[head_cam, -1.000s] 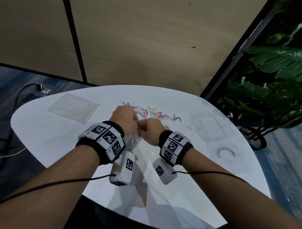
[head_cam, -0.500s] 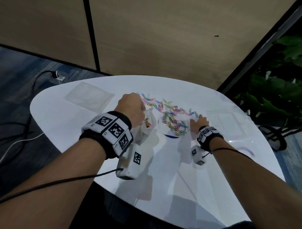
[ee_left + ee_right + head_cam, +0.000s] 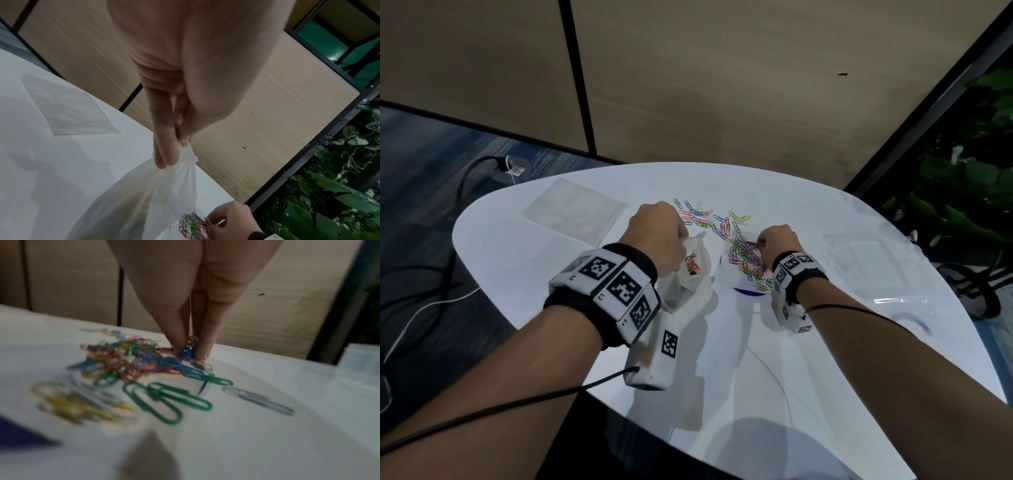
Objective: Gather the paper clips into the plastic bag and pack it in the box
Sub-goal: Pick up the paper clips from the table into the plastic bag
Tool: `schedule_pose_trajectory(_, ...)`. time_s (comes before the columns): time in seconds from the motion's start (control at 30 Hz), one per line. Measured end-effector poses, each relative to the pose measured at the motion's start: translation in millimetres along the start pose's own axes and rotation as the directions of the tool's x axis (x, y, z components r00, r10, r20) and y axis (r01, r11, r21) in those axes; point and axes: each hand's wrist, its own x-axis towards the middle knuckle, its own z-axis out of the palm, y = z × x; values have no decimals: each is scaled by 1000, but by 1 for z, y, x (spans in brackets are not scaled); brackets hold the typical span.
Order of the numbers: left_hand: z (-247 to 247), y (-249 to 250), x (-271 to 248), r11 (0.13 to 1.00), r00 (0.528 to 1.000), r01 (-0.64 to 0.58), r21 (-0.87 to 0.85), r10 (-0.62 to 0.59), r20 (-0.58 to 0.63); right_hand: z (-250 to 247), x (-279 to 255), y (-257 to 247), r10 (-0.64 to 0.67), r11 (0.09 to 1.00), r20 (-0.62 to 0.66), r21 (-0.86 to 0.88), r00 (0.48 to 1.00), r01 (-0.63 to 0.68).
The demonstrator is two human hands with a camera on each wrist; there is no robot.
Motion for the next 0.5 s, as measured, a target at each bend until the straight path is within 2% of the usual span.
schedule_pose_trajectory(0.07,-1,1,-1,1000,1000,-1,11,1,5,-4,-2,10,124,976,-10,182,992,-120)
schedule_pose_trajectory(0.13,-1,3,-2,1000,1000,-1,9,1,9,-10,-7,21,235,875,23,432,972,-221)
schedule_pose_trajectory(0.17,-1,4,-3,1000,1000,1,8,-1,12,-15,-10,26,278,771,76,577,958,-270)
schedule_pose_trajectory(0.23,0,7,-4,1000,1000,4,7,-4,17,-29,-22,28,293,478,229,806,928,-350)
schedule_pose_trajectory(0.3,2,10,-5,1000,1000,6,3,-6,20,-46,-40,20,216,176,300,924,929,-339)
schedule_pose_trajectory(0.37,4,13,-7,1000,1000,3,7,-3,23,-64,-64,3,104,-7,318,948,942,-319)
schedule_pose_trajectory(0.43,7,16,-9,1000,1000,-3,24,2,26,-76,-88,-19,-21,-90,352,932,936,-352)
schedule_pose_trajectory(0.5,9,18,-10,999,1000,1,40,-2,24,-77,-106,-38,-129,-109,392,908,911,-405)
